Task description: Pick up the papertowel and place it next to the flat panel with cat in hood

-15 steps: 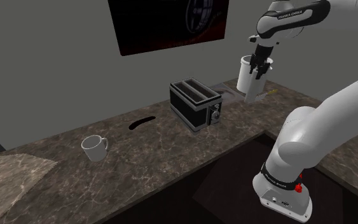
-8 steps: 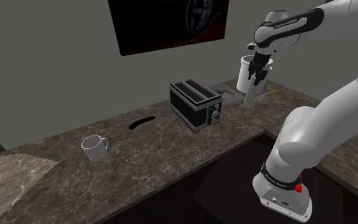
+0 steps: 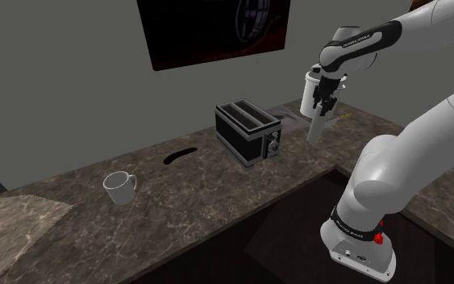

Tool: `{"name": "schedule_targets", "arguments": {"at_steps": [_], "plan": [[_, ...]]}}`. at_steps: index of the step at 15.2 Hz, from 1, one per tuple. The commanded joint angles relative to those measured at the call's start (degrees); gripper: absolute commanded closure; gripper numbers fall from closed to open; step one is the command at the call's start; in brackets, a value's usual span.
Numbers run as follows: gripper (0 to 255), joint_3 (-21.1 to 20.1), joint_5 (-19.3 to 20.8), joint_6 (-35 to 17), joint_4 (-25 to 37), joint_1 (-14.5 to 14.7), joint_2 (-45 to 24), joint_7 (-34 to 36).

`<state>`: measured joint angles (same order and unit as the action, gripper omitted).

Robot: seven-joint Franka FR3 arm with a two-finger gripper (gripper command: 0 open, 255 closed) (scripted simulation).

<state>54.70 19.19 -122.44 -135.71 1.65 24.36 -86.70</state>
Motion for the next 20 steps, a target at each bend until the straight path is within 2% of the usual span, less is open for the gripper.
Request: {"name": "schedule_targets", "arguments": {"at_steps": [1, 6, 7, 12, 16, 20], "plan": [[255, 0.31, -0.09, -0.46, -0.15, 0.15, -0.28, -0.14], [255, 0.31, -0.09, -0.46, -0.15, 0.15, -0.29, -0.14], [0, 0.31, -0.09, -0.46, -0.15, 0.15, -0.29, -0.14], [0, 0.31, -0.09, -0.46, -0.15, 0.15, -0.29, -0.14], [0, -3.63, 0.42, 7.62, 4.49, -1.50, 3.28, 0.79], [0, -3.64, 0.40, 7.61, 4.49, -1.51, 3.27, 0.78]]}}
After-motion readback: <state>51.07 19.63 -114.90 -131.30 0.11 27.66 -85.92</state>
